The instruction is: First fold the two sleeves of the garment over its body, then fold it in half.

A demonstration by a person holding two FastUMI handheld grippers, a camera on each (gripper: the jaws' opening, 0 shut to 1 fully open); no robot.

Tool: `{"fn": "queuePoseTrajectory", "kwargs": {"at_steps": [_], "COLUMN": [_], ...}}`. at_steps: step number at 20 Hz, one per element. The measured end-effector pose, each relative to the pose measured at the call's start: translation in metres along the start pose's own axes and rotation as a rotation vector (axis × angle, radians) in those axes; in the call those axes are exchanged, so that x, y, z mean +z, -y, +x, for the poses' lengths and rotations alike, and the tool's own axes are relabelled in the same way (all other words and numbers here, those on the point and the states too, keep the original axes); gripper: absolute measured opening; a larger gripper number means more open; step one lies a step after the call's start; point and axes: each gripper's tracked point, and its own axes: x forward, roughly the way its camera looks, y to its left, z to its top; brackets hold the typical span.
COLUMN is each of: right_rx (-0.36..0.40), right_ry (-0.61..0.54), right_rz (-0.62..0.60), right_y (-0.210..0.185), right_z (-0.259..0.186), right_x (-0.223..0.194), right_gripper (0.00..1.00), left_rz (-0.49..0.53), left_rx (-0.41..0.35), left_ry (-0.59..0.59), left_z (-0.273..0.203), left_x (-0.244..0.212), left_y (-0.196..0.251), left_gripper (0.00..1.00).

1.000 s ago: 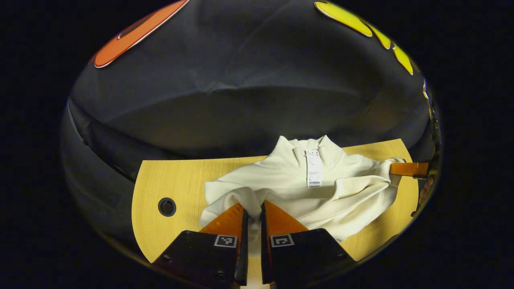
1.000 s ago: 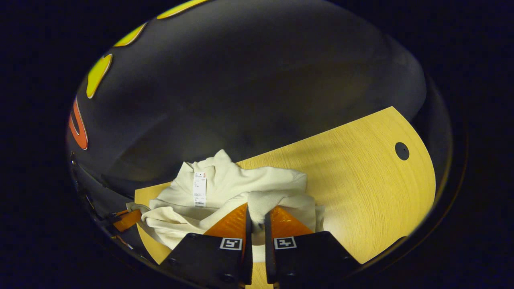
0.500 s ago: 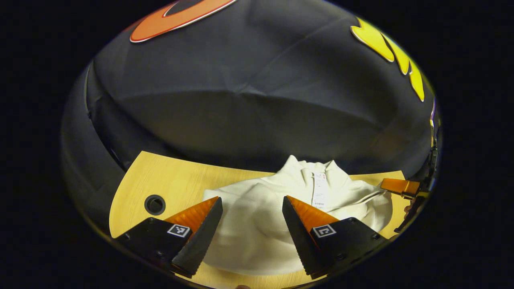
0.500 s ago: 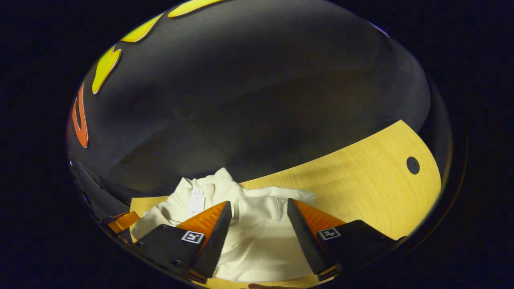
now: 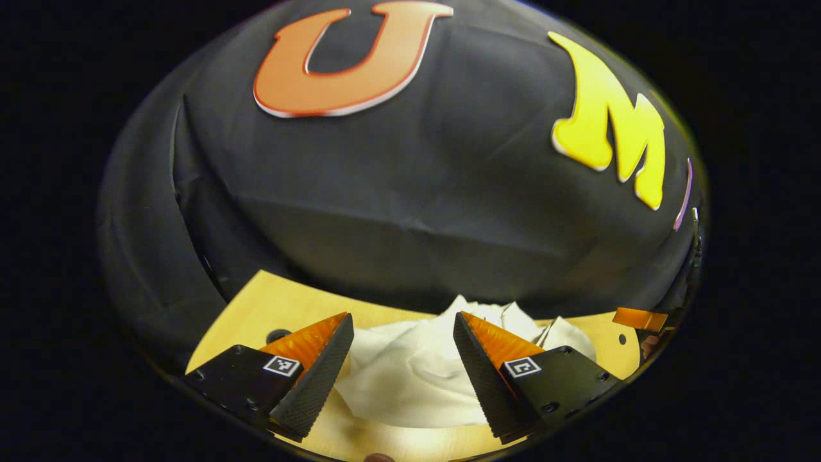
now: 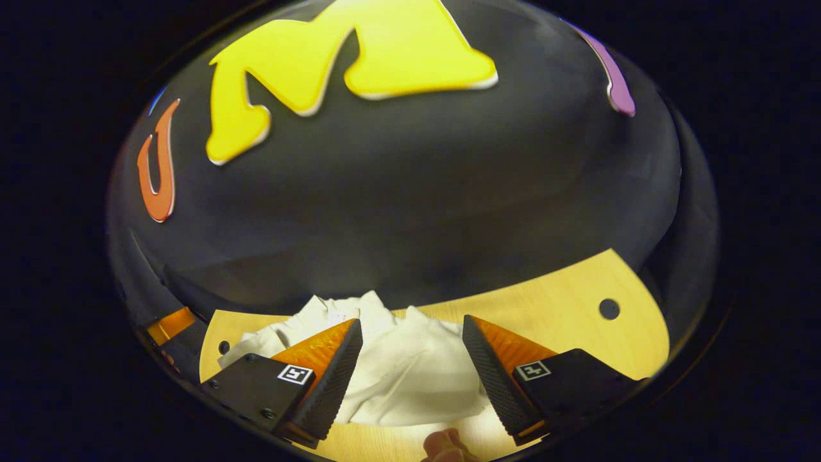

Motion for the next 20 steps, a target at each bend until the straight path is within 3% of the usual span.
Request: {"fn": "queuePoseTrajectory", "kwargs": {"at_steps": [1, 5, 9, 14, 20], "right_rx": [-0.004, -0.005, -0.014, -0.025, -0.063], "right_ry": [0.048, 0.262, 0.388, 0.423, 0.459], "right_rz": [-0.017, -0.069, -0.172, -0.188, -0.172], "right_y": [-0.004, -0.020, -0.031, -0.028, -0.011], "right_z": [-0.023, -0.119, -0.210, -0.300, -0.374], "right_x": [0.021, 0.099, 0.138, 0.125, 0.077], "right_gripper": [0.98, 0.97, 0.96, 0.96, 0.96], "left_rz": [0.001, 0.099, 0.172, 0.117, 0.110], "left_rx": [0.001, 0.019, 0.031, 0.024, 0.046], "left_ry": [0.055, 0.232, 0.314, 0.318, 0.292], "left_z": [-0.022, -0.118, -0.193, -0.286, -0.345], "left_x": [0.023, 0.108, 0.145, 0.139, 0.086], "left_y": [0.001, 0.007, 0.026, 0.034, 0.023], "left_gripper": [0.99, 0.98, 0.97, 0.98, 0.98]}}
